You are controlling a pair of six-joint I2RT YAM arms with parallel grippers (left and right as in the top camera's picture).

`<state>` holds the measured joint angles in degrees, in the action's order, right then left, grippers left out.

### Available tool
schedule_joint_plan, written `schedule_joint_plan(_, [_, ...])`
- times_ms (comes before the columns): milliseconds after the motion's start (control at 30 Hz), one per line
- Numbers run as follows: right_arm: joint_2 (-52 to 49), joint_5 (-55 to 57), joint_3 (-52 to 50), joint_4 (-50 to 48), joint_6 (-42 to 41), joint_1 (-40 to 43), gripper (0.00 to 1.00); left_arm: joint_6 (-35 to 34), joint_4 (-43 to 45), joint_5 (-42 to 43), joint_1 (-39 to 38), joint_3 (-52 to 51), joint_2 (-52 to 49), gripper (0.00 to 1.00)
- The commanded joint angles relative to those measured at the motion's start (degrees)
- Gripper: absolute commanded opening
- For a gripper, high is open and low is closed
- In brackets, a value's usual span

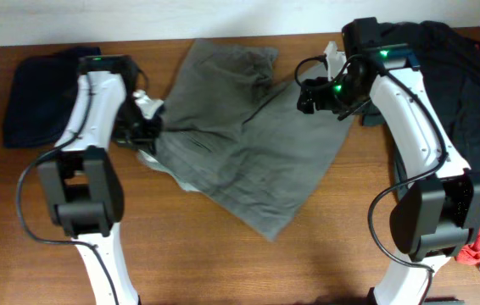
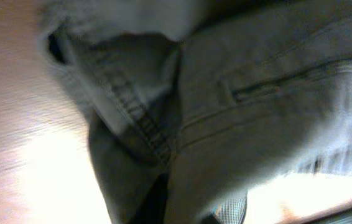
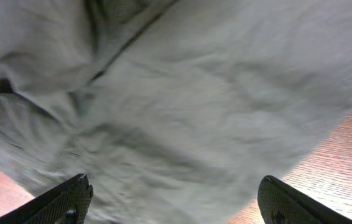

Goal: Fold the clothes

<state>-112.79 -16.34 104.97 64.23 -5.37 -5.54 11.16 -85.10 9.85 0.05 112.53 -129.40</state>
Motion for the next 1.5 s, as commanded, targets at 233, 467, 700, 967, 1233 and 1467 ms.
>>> schedule_joint_plan(233, [-0.9,4.3,-0.2,-3.3,0.7,1.6,0.9,-1.2,24.6,-3.4,7.9,0.5,2.9,0.49])
schedule_joint_plan(467, [-1.1,6.7,-0.2,-5.2,0.7,1.6,0.9,-1.3,29.3,-3.2,7.1,4.2,3.3,0.99])
schedule_joint_plan(700, [-4.7,9.1,-0.2,-6.0,0.7,3.1,0.89,-1.3,16.7,5.3,4.0,10.5,7.8,0.99])
schedule_joint_plan(967, [-7.6,9.1,-0.2,-6.7,2.0,3.5,0.89,-1.5,6.1,8.0,0.6,8.6,8.8,0.98])
schedule_joint_plan(1233, [-9.4,9.1,-0.2,-10.6,3.7,3.5,0.74,-1.5,7.7,8.9,-3.6,2.4,8.7,0.93])
schedule_joint_plan(1467, [-12.0,9.0,-0.2,-11.3,3.9,3.5,0.12,-1.5,6.0,8.9,-10.8,-2.6,8.7,0.39])
